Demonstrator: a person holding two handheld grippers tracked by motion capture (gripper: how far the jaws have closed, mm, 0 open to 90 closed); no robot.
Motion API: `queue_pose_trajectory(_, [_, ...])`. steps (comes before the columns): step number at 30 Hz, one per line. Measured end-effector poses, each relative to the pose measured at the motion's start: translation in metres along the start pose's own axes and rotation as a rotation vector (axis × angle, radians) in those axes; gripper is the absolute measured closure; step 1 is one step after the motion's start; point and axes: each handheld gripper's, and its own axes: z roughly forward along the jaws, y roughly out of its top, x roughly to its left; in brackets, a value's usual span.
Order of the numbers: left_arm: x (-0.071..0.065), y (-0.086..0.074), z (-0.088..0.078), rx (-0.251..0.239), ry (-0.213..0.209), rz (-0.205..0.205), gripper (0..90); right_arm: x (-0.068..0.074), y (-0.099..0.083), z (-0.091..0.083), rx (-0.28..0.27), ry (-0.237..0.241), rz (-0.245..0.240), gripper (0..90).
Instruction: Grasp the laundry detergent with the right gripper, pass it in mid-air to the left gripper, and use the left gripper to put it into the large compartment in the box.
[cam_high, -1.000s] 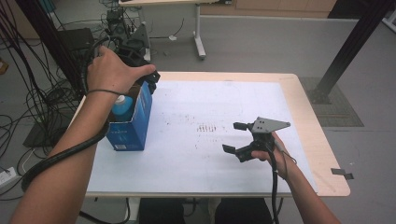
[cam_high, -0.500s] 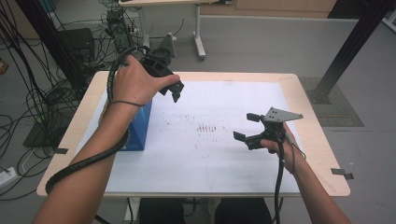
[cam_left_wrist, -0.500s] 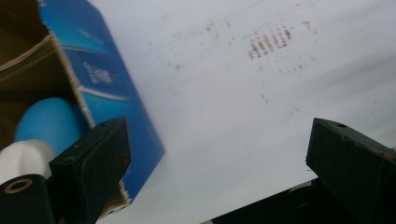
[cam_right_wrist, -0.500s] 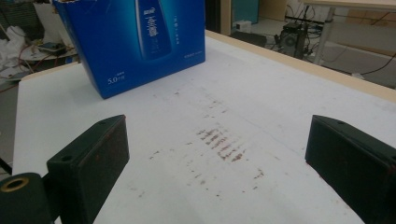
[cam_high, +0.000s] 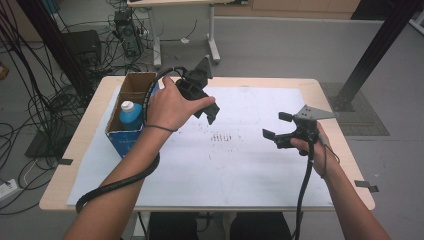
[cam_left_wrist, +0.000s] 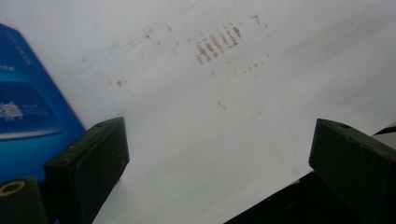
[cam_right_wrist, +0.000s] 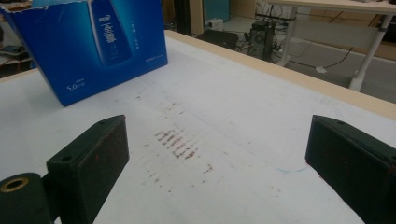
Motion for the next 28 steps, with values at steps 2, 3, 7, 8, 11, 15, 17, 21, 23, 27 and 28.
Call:
queue_pose_trajectory(2, [0.0,-0.001,0.007,-0.002,-0.011,-0.001,5.8,-0.002,0.001,-0.002,-0.003,-0.013,0.002,6.2])
queue_pose_trajectory(3, [0.0,-0.001,0.007,-0.002,-0.011,-0.001,5.9,-0.004,0.002,-0.003,-0.006,-0.019,0.005,6.1])
queue_pose_trajectory(7, [-0.002,-0.002,0.019,0.001,-0.013,0.007,5.9,-0.009,0.003,-0.005,-0.014,-0.032,0.015,6.1])
queue_pose_trajectory(8, [-0.006,-0.004,0.025,-0.002,-0.008,0.013,5.9,-0.011,0.004,-0.006,-0.015,-0.044,0.019,6.1])
queue_pose_trajectory(11, [-0.005,-0.005,0.031,0.001,-0.022,0.015,5.9,-0.015,0.007,-0.006,-0.013,-0.057,0.019,6.1])
queue_pose_trajectory(15, [-0.004,-0.004,0.042,0.013,-0.037,0.02,6.1,-0.017,0.01,-0.006,-0.01,-0.064,0.016,6.2])
queue_pose_trajectory(17, [-0.004,-0.004,0.044,0.015,-0.039,0.017,6.0,-0.017,0.011,-0.005,-0.008,-0.064,0.015,6.2])
queue_pose_trajectory(21, [-0.002,-0.005,0.047,0.014,-0.05,0.014,6.0,-0.017,0.011,-0.005,-0.005,-0.063,0.015,6.2])
queue_pose_trajectory(23, [-0.002,-0.005,0.048,0.015,-0.049,0.017,5.9,-0.017,0.012,-0.004,-0.004,-0.065,0.013,6.1])
queue_pose_trajectory(27, [-0.002,-0.007,0.047,0.007,-0.055,0.016,5.9,-0.016,0.013,-0.005,-0.006,-0.063,0.009,6.1])
queue_pose_trajectory(28, [-0.003,-0.007,0.048,0.009,-0.053,0.017,5.9,-0.015,0.014,-0.005,-0.008,-0.062,0.007,6.2])
